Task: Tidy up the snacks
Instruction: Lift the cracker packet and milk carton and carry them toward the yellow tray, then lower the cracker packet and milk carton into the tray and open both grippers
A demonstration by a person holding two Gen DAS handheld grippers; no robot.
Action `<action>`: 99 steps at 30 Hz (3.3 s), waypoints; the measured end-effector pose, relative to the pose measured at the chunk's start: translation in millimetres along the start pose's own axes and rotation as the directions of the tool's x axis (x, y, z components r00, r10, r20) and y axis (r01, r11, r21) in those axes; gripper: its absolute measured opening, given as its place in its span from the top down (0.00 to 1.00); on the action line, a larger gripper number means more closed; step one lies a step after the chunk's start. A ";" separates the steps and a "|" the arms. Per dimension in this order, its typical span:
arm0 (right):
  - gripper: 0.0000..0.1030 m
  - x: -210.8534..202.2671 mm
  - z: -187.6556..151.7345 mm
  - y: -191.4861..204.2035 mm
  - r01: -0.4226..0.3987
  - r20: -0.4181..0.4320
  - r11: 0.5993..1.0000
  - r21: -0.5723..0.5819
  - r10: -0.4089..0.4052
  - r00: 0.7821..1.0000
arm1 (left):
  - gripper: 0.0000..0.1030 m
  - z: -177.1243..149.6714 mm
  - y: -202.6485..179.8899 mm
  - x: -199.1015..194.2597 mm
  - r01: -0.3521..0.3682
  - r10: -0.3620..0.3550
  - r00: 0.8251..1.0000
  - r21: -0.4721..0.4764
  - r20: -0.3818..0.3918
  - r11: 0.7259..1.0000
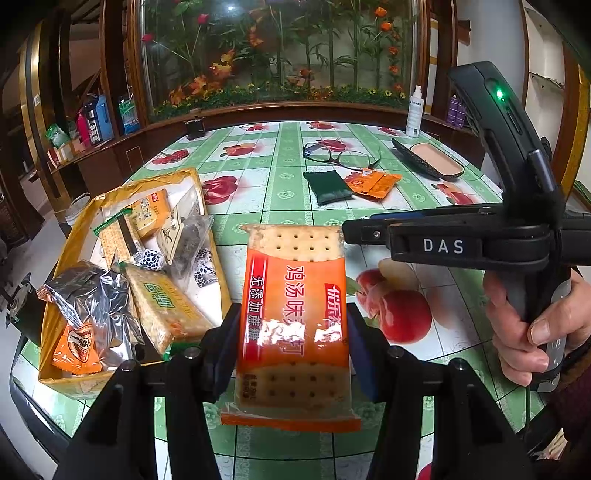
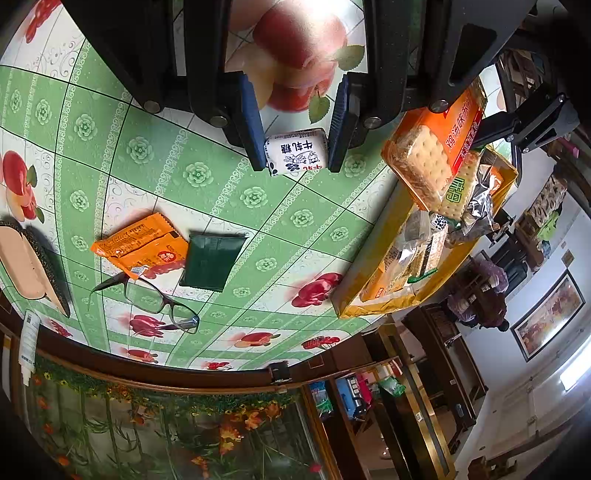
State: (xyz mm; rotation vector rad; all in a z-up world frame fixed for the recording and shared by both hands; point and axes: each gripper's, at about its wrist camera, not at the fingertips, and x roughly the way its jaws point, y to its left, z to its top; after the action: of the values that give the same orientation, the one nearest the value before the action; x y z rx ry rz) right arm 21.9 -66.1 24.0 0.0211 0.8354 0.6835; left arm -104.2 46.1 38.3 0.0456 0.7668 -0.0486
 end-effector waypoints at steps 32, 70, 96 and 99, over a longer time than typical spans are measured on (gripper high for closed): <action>0.65 -2.2 3.6 26.2 -0.048 0.018 0.998 0.041 0.048 0.999 | 0.49 11.9 59.1 -50.8 -0.024 0.040 0.991 -0.132 0.124 0.991; 0.64 87.7 65.2 132.4 -0.158 -0.012 0.987 0.015 0.158 0.987 | 0.48 2.0 161.7 -10.7 -0.202 0.248 0.963 -0.327 0.104 0.923; 0.62 108.9 58.5 115.8 -0.260 -0.056 0.962 0.090 0.265 0.963 | 0.37 -0.5 171.4 5.9 -0.134 0.169 0.983 -0.354 0.069 0.925; 0.61 103.2 57.6 110.7 -0.285 -0.046 0.952 0.107 0.292 0.955 | 0.36 -0.6 171.2 6.5 -0.130 0.164 0.984 -0.352 0.070 0.927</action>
State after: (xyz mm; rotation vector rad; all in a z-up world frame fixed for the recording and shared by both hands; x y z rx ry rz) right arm 49.3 93.5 24.1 0.2170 0.9351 0.9208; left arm -89.6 216.8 37.5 -0.2339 0.6617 0.2269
